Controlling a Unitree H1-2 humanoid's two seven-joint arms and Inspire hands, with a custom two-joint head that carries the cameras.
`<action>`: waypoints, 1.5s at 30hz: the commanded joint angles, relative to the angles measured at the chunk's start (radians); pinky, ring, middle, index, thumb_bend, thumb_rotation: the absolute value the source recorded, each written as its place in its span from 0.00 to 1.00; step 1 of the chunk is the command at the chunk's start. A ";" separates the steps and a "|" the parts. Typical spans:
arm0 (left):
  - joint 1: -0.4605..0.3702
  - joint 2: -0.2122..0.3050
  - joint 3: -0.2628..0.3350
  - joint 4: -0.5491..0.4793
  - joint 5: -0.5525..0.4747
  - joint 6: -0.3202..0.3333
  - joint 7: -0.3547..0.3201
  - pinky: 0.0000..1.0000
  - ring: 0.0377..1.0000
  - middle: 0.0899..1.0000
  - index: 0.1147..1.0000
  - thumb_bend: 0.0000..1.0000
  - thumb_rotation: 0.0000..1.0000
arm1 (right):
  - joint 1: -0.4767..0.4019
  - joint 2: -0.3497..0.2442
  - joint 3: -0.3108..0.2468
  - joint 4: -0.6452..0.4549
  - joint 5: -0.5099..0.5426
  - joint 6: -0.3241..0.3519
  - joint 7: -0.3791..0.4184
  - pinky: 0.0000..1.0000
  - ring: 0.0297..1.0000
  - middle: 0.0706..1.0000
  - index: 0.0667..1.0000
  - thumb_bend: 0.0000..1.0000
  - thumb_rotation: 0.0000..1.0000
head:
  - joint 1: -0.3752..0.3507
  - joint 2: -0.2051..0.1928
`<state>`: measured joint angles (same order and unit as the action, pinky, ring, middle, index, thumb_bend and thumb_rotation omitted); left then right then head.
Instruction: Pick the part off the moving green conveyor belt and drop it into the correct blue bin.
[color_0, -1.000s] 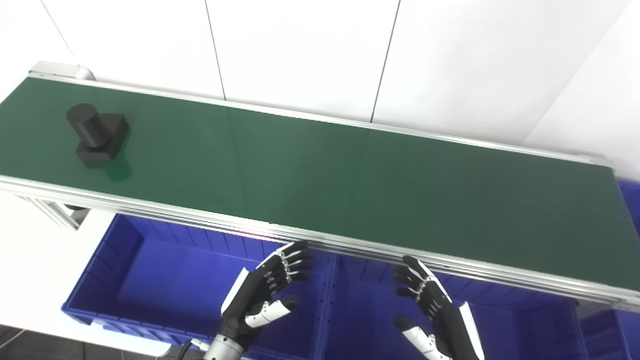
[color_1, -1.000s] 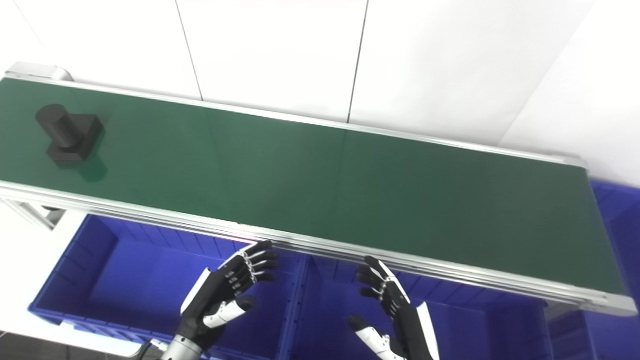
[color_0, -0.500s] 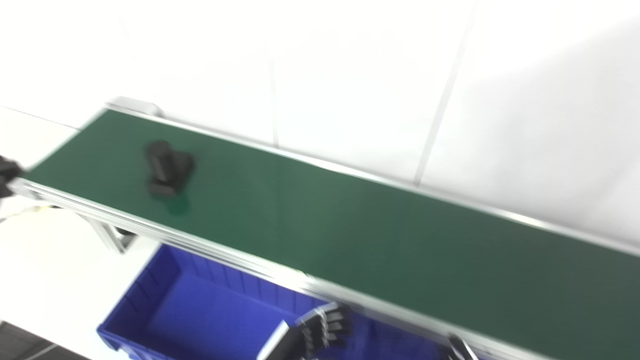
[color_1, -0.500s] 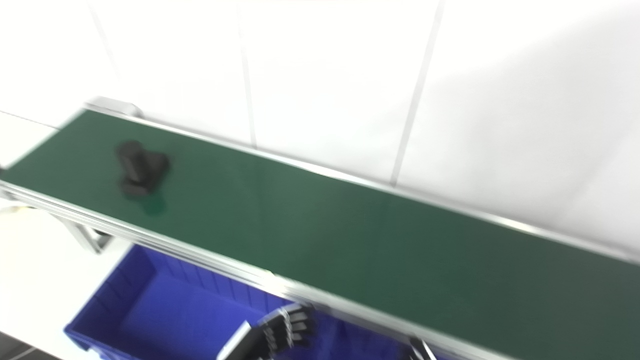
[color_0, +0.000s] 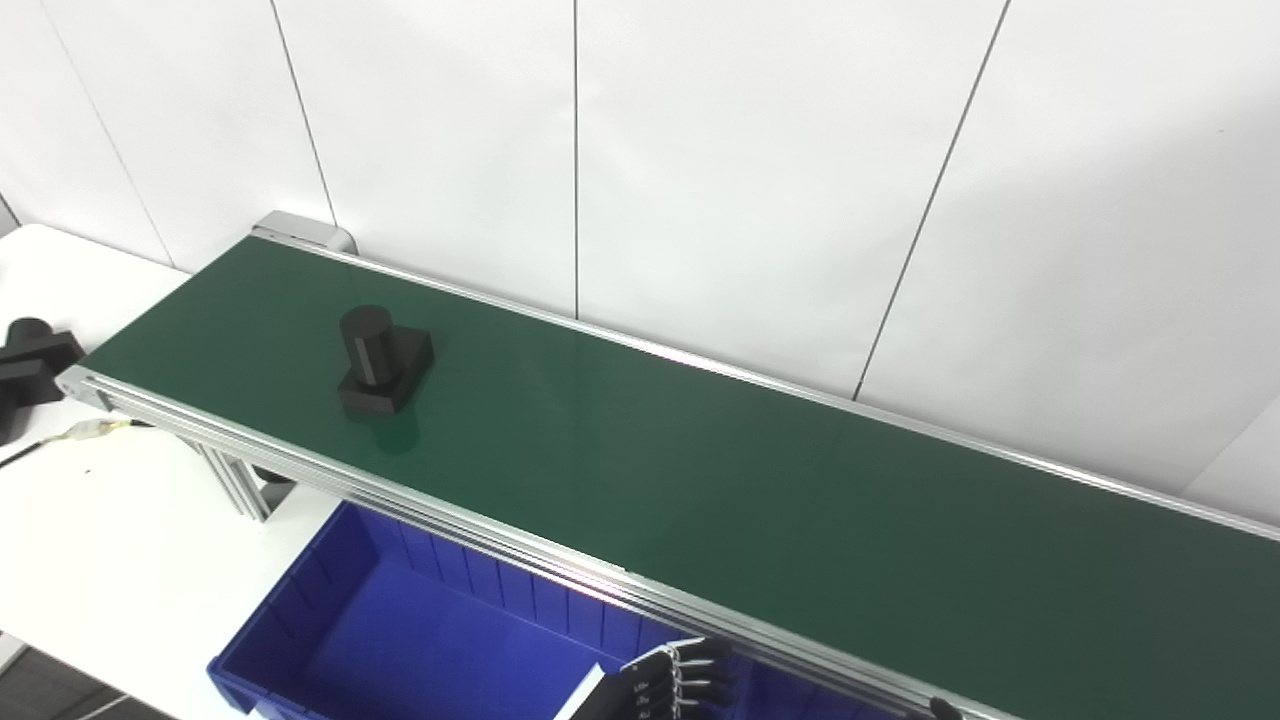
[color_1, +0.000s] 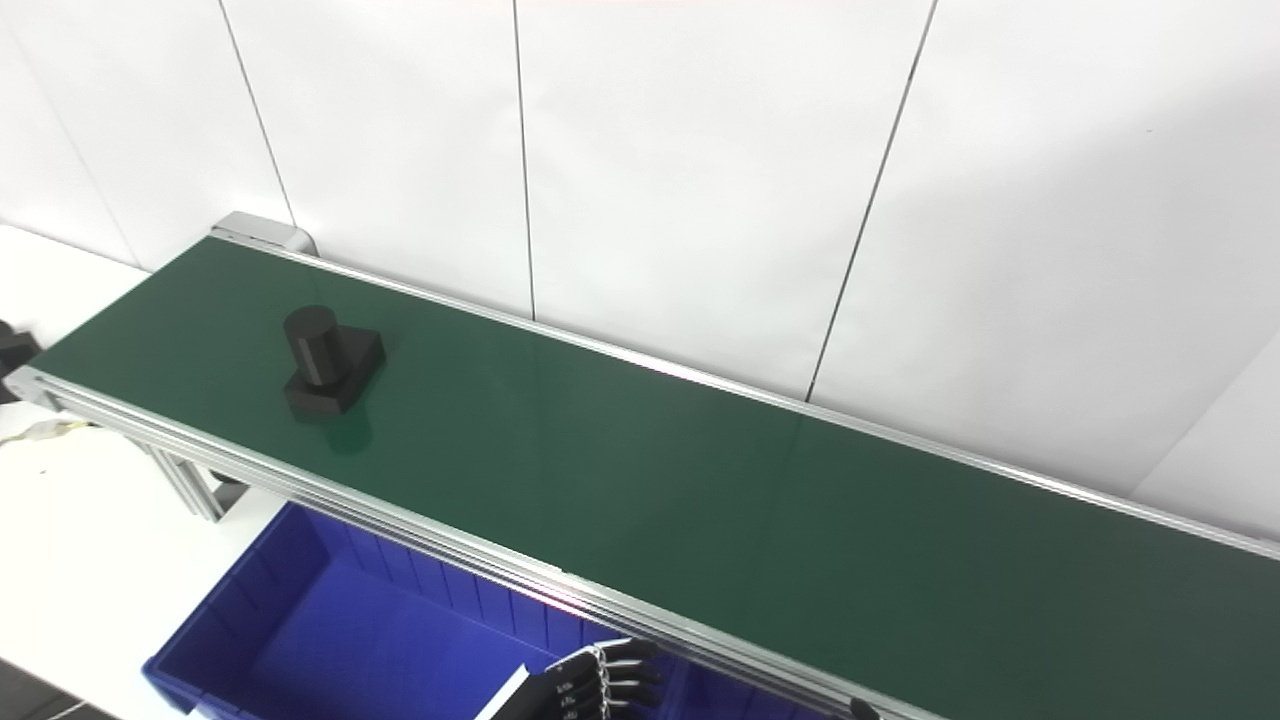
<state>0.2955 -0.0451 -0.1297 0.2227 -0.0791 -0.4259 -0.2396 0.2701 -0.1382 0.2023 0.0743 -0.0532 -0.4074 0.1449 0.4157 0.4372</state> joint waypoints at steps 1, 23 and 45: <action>-0.013 -0.010 0.000 -0.013 0.006 -0.044 -0.001 0.66 0.71 0.74 0.78 0.89 0.44 | -0.002 0.005 -0.006 -0.027 0.007 -0.060 -0.002 0.73 0.81 0.84 0.92 0.55 0.66 | -0.001 0.000; -0.006 -0.007 0.000 -0.023 -0.008 -0.044 -0.009 0.67 0.71 0.74 0.77 0.91 0.45 | 0.022 0.020 -0.018 -0.226 0.021 -0.031 -0.008 0.68 0.77 0.80 0.89 0.50 0.59 | -0.034 0.016; -0.019 -0.001 0.007 -0.007 -0.015 -0.043 -0.013 0.68 0.72 0.75 0.78 0.91 0.46 | -0.100 0.027 -0.043 -0.445 -0.012 0.161 0.000 0.66 0.77 0.81 0.88 0.53 0.62 | -0.065 0.016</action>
<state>0.2935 -0.0450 -0.1247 0.2261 -0.0884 -0.4259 -0.2407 0.2019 -0.1123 0.1663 -0.3459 -0.0749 -0.2620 0.1432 0.3497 0.4525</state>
